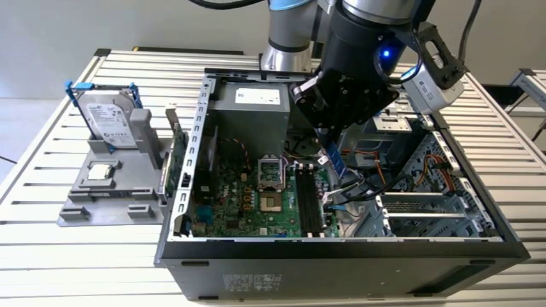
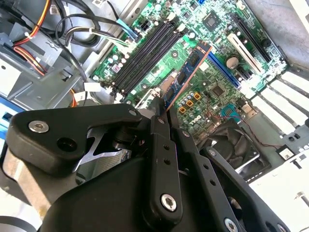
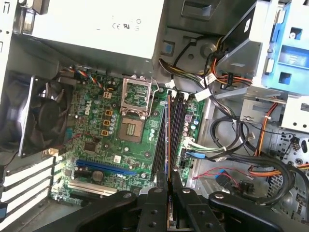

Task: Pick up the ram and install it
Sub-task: 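Insert the ram into the slot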

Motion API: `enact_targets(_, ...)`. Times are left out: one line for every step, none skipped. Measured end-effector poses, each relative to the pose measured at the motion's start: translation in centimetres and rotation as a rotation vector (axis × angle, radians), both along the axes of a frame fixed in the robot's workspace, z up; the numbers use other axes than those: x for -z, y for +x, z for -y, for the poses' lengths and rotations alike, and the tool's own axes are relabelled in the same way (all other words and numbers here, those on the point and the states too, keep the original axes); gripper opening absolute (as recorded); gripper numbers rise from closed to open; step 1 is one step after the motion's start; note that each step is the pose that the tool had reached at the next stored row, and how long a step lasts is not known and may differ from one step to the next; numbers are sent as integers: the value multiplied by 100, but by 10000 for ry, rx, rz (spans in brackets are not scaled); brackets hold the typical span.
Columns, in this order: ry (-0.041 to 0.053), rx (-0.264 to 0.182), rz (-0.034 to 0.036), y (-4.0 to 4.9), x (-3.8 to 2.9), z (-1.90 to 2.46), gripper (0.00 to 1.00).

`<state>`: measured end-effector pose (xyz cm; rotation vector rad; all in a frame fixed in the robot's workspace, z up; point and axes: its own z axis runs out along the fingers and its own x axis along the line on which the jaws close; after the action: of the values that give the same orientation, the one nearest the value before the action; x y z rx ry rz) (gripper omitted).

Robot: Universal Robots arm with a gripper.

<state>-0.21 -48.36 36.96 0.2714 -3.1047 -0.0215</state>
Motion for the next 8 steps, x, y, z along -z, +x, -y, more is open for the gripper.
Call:
enact_targets(-1, 1, 0, 4, 3, 0, 0)
enact_targets(-2, 5, 0, 8, 8, 0, 0)
enact_targets(-2, 10, 0, 13, 12, 0, 0)
enact_targets(-1, 14, -1, 19, 16, 0, 0)
enact_targets(-1, 19, 0, 24, 21, 0, 0)
enact_targets(-1, 23, 0, 29, 25, 0, 0)
enact_targets(-1, 27, 0, 36, 30, 0, 0)
enact_targets(-2, 31, 0, 42, 35, 0, 0)
